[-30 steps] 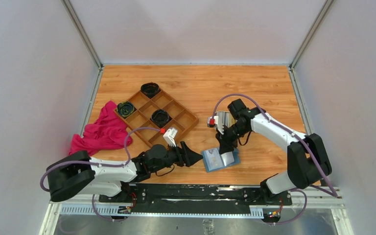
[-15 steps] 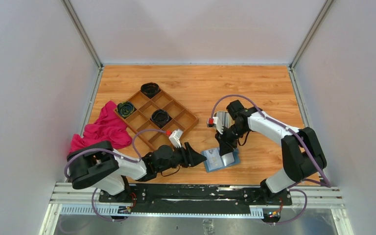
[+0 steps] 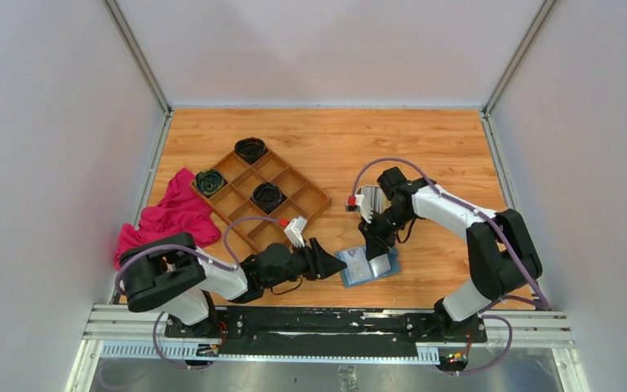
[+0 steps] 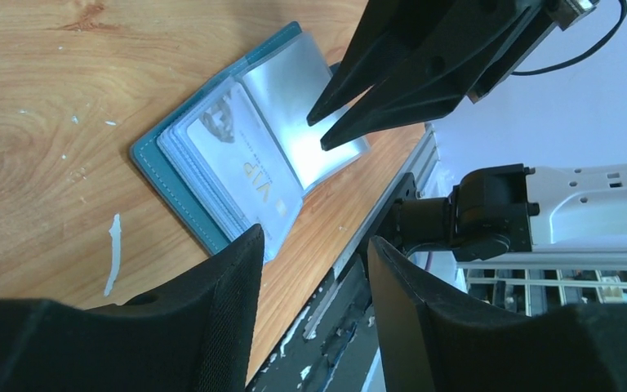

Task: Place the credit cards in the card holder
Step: Turn over the card slot in the card holder.

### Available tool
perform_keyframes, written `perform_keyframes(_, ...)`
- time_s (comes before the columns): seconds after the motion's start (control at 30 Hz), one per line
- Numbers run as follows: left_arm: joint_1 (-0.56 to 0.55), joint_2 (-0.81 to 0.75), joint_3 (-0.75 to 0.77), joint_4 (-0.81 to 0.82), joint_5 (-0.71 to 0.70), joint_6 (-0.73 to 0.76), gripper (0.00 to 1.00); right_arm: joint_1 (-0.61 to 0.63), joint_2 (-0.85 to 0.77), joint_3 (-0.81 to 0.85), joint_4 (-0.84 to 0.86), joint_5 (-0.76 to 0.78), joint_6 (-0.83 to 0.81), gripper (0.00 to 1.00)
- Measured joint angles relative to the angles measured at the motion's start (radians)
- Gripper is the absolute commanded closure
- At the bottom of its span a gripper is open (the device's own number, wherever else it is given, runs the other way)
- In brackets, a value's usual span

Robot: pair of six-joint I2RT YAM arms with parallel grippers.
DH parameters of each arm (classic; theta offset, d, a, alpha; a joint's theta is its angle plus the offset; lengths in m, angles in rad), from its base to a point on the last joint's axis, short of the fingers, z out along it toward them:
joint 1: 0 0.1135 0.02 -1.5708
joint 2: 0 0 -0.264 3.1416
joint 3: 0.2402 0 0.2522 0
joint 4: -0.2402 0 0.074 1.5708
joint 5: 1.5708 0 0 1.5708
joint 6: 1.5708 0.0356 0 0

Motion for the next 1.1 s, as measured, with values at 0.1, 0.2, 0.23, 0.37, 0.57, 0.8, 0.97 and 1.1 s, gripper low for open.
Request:
perform_keyframes(0.1,-0.001,0.004,0.007,0.000,-0.001,-0.006,0.48,0.000,0.012,0.000,0.000,0.000,0.008,0.77)
perform_keyframes(0.2,-0.001,0.010,0.012,0.003,-0.001,-0.014,0.48,-0.001,0.023,0.001,0.002,0.000,0.022,0.77)
perform_keyframes(0.23,-0.001,0.014,0.014,0.005,-0.001,-0.018,0.48,-0.002,0.027,0.001,0.003,0.000,0.026,0.77)
perform_keyframes(0.37,-0.003,0.041,0.024,0.014,-0.001,-0.028,0.52,-0.012,0.046,0.010,0.011,0.000,0.047,0.77)
perform_keyframes(0.57,-0.006,0.101,0.045,0.031,0.000,-0.046,0.56,-0.014,0.069,0.017,0.023,0.000,0.074,0.78)
perform_keyframes(0.8,-0.006,0.151,0.072,0.039,0.000,-0.063,0.56,-0.016,0.114,0.019,0.031,0.006,0.094,0.80)
perform_keyframes(0.97,-0.006,0.204,0.101,0.046,0.001,-0.072,0.55,-0.016,0.142,0.024,0.034,0.020,0.102,0.80)
perform_keyframes(1.1,-0.006,0.243,0.111,0.045,0.001,-0.081,0.53,-0.016,0.169,0.032,0.037,0.035,0.107,0.81)
